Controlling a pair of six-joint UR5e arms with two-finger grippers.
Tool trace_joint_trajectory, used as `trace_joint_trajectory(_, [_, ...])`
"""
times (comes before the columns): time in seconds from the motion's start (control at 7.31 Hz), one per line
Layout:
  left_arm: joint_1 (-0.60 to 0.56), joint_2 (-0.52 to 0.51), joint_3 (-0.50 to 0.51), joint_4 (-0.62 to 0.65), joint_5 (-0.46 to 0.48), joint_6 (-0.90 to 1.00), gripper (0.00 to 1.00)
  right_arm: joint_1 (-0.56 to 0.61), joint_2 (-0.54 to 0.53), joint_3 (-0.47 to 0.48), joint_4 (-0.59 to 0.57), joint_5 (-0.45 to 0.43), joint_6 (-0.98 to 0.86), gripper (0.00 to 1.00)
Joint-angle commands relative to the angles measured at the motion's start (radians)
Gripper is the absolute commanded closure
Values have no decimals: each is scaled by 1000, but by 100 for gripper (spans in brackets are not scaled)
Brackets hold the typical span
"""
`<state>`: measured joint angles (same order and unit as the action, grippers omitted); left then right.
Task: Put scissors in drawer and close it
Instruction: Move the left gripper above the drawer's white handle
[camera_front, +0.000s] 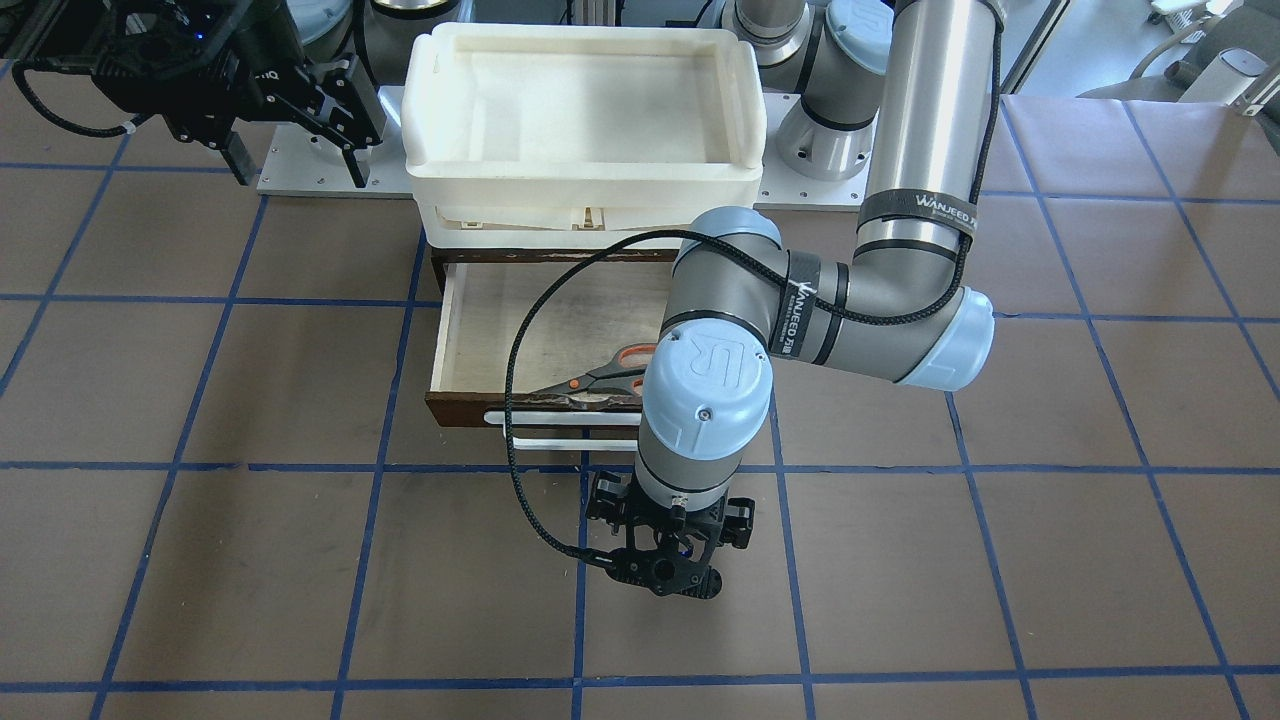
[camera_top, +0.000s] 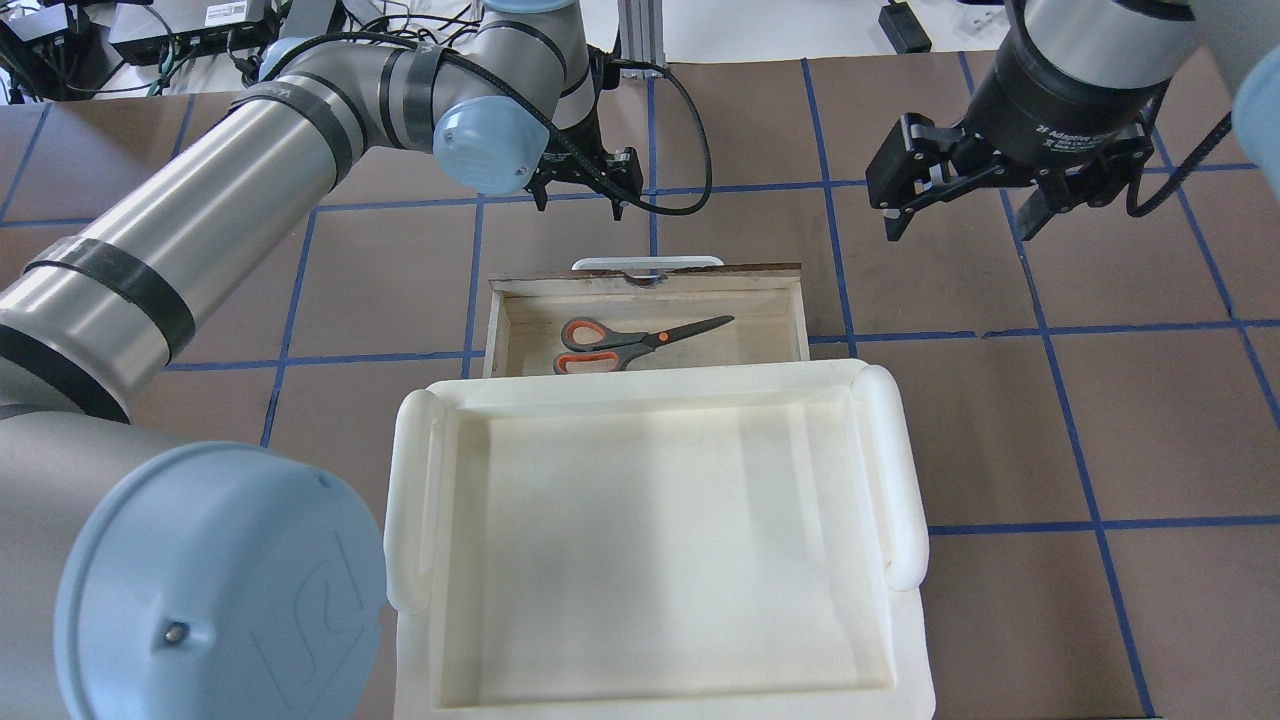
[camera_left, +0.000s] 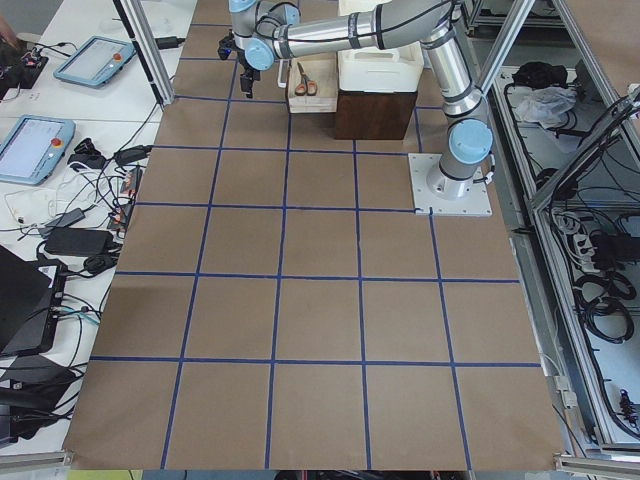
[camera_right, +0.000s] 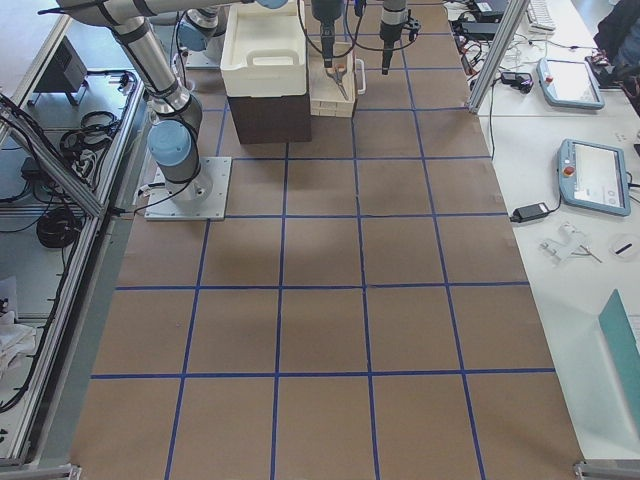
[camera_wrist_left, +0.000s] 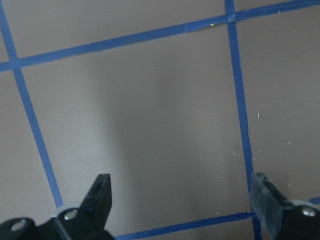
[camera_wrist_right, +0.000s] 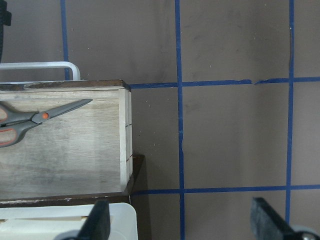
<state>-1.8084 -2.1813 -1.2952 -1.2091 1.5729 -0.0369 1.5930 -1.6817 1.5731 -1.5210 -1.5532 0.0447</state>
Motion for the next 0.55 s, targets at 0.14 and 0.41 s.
trace_joint_trajectory(0.14, [-6, 0, -15, -20, 2, 0, 0, -1, 91, -14, -147, -11, -40, 0])
trace_joint_trajectory(0.41, [-6, 20, -27, -47, -1, 2, 0, -11, 135, -69, -157, -13, -42, 0])
